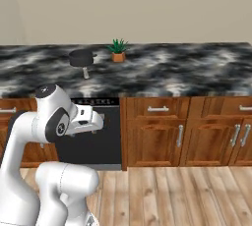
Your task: Pick the candle and candle from the dining table and place them in the open cabinet. Close the cabinet after placing the objects.
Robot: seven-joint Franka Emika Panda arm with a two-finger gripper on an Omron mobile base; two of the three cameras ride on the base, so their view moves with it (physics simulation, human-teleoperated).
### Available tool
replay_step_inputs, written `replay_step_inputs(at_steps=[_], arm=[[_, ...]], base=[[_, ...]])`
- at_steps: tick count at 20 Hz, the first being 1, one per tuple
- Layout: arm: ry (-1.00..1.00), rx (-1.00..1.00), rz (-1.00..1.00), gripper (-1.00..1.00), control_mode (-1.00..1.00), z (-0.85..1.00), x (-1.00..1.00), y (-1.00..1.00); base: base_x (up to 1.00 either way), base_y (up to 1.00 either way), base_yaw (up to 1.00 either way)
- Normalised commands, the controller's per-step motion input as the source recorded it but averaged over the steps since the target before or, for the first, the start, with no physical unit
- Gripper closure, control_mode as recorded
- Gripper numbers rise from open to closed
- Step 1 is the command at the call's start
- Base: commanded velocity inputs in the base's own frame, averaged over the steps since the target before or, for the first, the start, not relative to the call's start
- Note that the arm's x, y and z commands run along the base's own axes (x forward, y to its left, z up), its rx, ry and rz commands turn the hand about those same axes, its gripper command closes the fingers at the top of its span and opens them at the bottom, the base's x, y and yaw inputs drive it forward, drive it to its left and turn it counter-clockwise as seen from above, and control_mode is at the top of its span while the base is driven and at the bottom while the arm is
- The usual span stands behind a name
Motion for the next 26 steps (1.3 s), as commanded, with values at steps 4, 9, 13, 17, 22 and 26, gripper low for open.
replay_step_inputs(at_steps=[4,9,13,17,22,26], arm=[[0.0,0.0,0.0,-1.0,1.0,0.0,0.0,0.0],[0.0,0.0,0.0,-1.0,1.0,0.0,0.0,0.0],[0.0,0.0,0.0,-1.0,1.0,0.0,0.0,0.0],[0.0,0.0,0.0,-1.0,1.0,0.0,0.0,0.0],[0.0,0.0,0.0,-1.0,1.0,0.0,0.0,0.0],[0.0,0.0,0.0,-1.0,1.0,0.0,0.0,0.0]], base=[[0.44,0.54,0.12],[0.36,0.42,0.13],[0.26,0.37,0.15],[0.18,0.22,0.22],[0.06,0.04,0.22],[0.09,0.01,0.22]])
